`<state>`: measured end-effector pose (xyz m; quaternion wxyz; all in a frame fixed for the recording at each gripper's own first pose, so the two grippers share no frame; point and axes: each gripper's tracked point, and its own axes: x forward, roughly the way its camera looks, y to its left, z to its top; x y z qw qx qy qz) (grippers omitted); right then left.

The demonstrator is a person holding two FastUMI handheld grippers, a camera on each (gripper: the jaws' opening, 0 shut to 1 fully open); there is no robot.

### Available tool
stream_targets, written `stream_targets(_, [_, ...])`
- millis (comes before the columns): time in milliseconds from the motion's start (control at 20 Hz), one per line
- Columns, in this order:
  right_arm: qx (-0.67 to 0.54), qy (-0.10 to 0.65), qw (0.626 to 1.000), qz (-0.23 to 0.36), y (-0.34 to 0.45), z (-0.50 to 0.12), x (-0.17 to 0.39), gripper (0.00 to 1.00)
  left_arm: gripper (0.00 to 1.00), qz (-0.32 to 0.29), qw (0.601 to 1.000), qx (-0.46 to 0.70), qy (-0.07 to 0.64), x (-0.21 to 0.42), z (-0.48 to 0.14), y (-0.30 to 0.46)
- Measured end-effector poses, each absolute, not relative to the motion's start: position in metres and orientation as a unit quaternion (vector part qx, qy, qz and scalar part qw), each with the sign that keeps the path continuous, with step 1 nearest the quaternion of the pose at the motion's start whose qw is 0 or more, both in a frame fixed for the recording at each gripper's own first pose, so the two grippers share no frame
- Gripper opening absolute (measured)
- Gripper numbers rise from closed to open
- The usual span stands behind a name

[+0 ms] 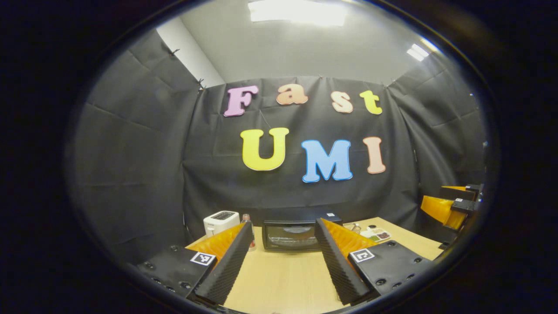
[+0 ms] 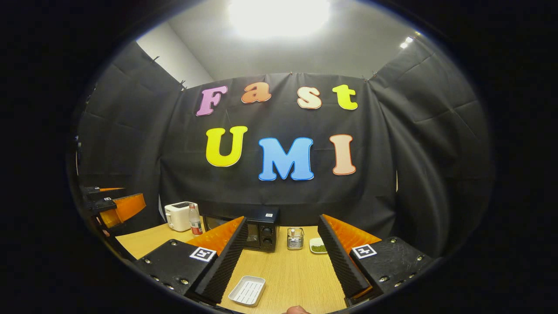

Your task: Open the electric oven with the left hand, put the food in, and close the electric oven.

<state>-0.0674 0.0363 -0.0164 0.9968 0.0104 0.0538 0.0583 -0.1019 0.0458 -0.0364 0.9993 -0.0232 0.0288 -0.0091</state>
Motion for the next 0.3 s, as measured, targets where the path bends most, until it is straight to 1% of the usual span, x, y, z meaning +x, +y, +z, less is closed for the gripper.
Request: stream_targets(300, [0.006,0.046,0.997,0.057,0.0399,-0.0094,-0.0663,0.98,1.00,-0.009,0.999,-0.020,0.024,-0.0967,-0.0330,0.0507])
